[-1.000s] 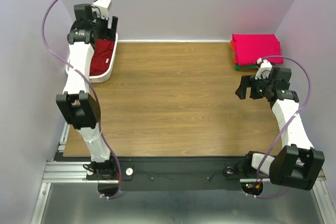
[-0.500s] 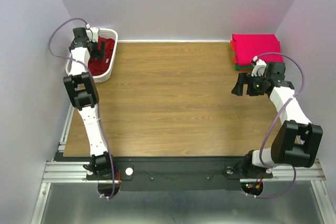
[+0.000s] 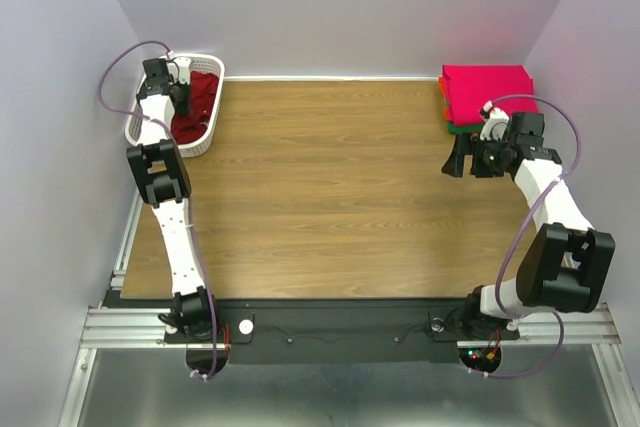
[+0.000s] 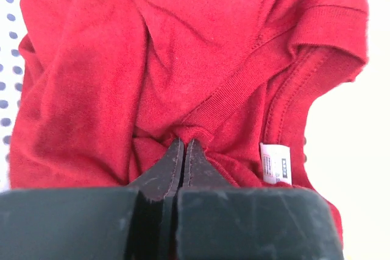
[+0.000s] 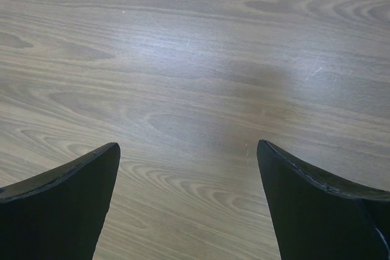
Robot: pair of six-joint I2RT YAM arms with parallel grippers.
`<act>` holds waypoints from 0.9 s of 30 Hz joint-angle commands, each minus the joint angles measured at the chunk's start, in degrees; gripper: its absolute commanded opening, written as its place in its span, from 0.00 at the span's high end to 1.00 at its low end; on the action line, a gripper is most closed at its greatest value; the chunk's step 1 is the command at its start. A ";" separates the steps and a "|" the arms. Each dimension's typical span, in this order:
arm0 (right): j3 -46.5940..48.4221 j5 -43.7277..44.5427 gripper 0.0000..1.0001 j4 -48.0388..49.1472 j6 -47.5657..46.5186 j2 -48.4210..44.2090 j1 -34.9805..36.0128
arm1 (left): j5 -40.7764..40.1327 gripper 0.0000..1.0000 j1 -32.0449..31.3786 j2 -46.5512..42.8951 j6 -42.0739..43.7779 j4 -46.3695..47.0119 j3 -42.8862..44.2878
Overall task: Fold and stack the t-shirts
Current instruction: Grab the tshirt from the pile, then move the tshirt to the center of the board
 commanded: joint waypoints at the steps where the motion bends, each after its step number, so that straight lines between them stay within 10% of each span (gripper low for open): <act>1: 2.77 -0.05 0.00 -0.70 -0.34 -2.81 -0.27 | 4.56 1.00 1.87 -6.22 -1.28 2.04 2.59; 14: 1.10 -3.04 0.00 -0.70 -0.69 -8.26 -0.27 | 10.72 1.00 -3.57 -36.21 -3.48 10.58 2.94; 27: -1.80 -4.89 0.00 -0.09 -0.07 -11.25 -0.27 | 9.32 1.00 -28.53 -52.74 -14.99 24.81 7.42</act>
